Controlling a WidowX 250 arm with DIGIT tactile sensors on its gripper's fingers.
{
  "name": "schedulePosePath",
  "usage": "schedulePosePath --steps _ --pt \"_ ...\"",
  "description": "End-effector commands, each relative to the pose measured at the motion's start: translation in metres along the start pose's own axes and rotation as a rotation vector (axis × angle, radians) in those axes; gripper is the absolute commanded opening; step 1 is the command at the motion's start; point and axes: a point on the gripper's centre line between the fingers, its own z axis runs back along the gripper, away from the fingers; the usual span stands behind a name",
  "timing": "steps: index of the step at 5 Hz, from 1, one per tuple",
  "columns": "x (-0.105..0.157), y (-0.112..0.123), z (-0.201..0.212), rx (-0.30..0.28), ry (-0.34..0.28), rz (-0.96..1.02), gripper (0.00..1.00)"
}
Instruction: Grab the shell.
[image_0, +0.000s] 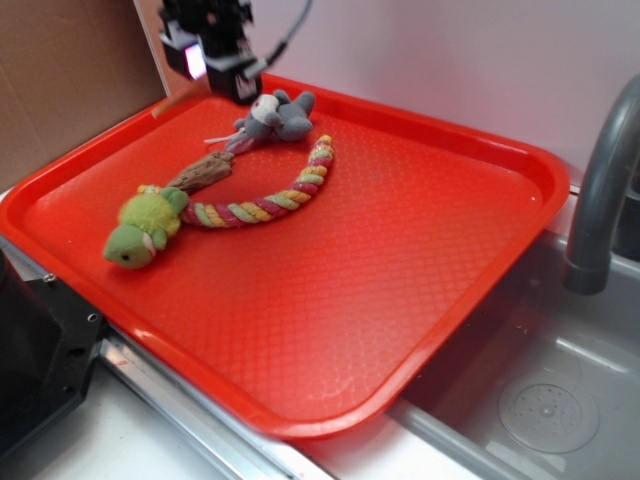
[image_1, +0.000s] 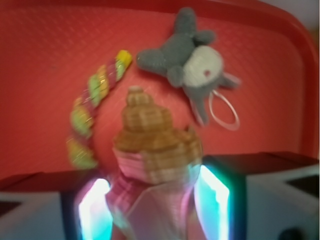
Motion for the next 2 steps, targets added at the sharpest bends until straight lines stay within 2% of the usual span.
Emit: schedulePosePath --steps 1,2 --pt "-0.0270 -0.0197 0.0863 -0.057 -0.125 0.041 0.00" --pt "-0.0321 -0.0146 0.0844 -0.067 -0.091 0.031 0.00"
